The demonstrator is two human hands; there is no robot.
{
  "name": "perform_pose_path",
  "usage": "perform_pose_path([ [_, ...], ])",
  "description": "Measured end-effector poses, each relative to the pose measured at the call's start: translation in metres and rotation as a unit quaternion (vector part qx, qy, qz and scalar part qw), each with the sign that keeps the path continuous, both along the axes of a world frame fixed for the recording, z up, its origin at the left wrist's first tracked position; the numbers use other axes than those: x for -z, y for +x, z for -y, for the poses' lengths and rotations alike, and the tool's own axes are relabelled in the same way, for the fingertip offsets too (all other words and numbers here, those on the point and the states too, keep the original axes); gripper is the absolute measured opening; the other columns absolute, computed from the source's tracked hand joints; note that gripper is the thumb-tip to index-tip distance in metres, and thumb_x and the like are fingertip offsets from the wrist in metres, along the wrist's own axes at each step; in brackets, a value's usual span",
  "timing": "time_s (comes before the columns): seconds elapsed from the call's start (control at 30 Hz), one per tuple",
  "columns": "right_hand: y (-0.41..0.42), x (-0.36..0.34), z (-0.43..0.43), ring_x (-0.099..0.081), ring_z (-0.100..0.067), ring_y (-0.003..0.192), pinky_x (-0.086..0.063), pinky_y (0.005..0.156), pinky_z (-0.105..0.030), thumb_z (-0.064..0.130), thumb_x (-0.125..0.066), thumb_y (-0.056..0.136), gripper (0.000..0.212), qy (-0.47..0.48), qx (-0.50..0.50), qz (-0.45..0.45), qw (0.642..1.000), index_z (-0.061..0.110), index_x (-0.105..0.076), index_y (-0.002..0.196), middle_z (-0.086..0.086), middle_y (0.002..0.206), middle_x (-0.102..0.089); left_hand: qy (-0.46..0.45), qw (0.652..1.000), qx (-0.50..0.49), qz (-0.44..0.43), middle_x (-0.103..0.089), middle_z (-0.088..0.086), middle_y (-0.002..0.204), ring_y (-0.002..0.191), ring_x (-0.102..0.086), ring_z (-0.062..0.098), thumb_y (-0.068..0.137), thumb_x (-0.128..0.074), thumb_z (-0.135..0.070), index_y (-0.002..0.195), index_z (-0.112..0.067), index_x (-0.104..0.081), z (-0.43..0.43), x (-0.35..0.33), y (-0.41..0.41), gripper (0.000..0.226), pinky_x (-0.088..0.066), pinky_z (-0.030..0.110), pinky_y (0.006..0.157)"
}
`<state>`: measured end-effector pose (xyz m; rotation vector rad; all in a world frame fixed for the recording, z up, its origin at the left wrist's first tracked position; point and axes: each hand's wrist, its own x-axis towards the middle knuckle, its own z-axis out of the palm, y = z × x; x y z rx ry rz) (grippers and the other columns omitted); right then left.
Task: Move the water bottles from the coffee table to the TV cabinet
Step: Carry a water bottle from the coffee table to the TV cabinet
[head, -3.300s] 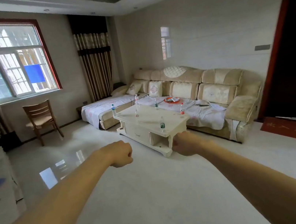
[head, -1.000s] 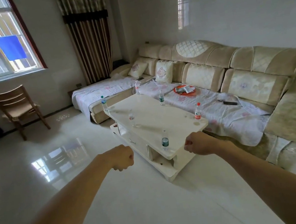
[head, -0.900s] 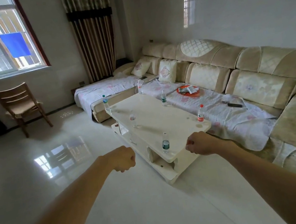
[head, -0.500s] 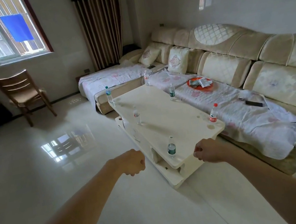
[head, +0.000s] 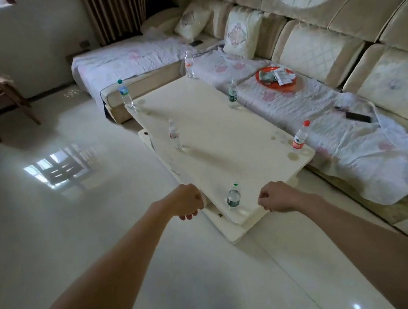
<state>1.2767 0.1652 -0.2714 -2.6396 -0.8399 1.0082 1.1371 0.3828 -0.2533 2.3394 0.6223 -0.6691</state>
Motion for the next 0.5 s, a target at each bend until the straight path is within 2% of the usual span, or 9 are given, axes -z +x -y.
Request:
perform_pose_path([
  [0.17, 0.039, 0.046, -0.024, -0.069, -0.029, 0.086, -0.054, 0.077, -0.037, 0.020, -0.051, 0.085, 0.028, -0.029, -0.002, -0.025, 0.999, 0.001, -0.069, 0.092, -0.014, 0.090, -0.073, 0.038, 0.998, -0.006, -0.051, -0.075, 0.016, 0.091, 0.068, -0.069, 0.027, 0.088, -0.049, -0.013, 0.098, 0.000, -0.069, -0.026, 0.043, 0.024, 0.026, -0.060, 0.036, 0.070],
  [0.27, 0.061, 0.082, -0.036, -0.066, -0.029, 0.090, -0.052, 0.078, -0.036, 0.021, -0.049, 0.088, 0.029, -0.055, -0.028, -0.022, 0.998, 0.003, -0.069, 0.097, -0.013, 0.098, -0.071, 0.060, 0.996, -0.004, -0.066, -0.074, 0.017, 0.093, 0.080, -0.073, 0.033, 0.087, -0.048, -0.014, 0.096, -0.001, -0.068, -0.032, 0.076, 0.041, 0.025, -0.060, 0.038, 0.073],
  [0.37, 0.086, 0.124, -0.045, -0.063, -0.031, 0.099, -0.049, 0.081, -0.035, 0.021, -0.048, 0.091, 0.029, -0.080, -0.055, -0.012, 0.995, 0.005, -0.068, 0.106, -0.015, 0.109, -0.067, 0.086, 0.993, 0.010, -0.075, -0.067, 0.015, 0.106, 0.095, -0.066, 0.034, 0.093, -0.046, -0.019, 0.104, -0.004, -0.064, -0.030, 0.115, 0.062, 0.027, -0.051, 0.034, 0.075],
  [0.5, 0.116, 0.183, -0.057, -0.061, -0.033, 0.105, -0.050, 0.085, -0.036, 0.022, -0.046, 0.091, 0.031, -0.095, -0.087, 0.001, 0.992, 0.006, -0.065, 0.111, -0.018, 0.117, -0.064, 0.078, 0.993, 0.022, -0.089, -0.067, 0.018, 0.109, 0.098, -0.065, 0.036, 0.092, -0.046, -0.020, 0.102, -0.004, -0.065, -0.024, 0.176, 0.086, 0.027, -0.054, 0.038, 0.081],
])
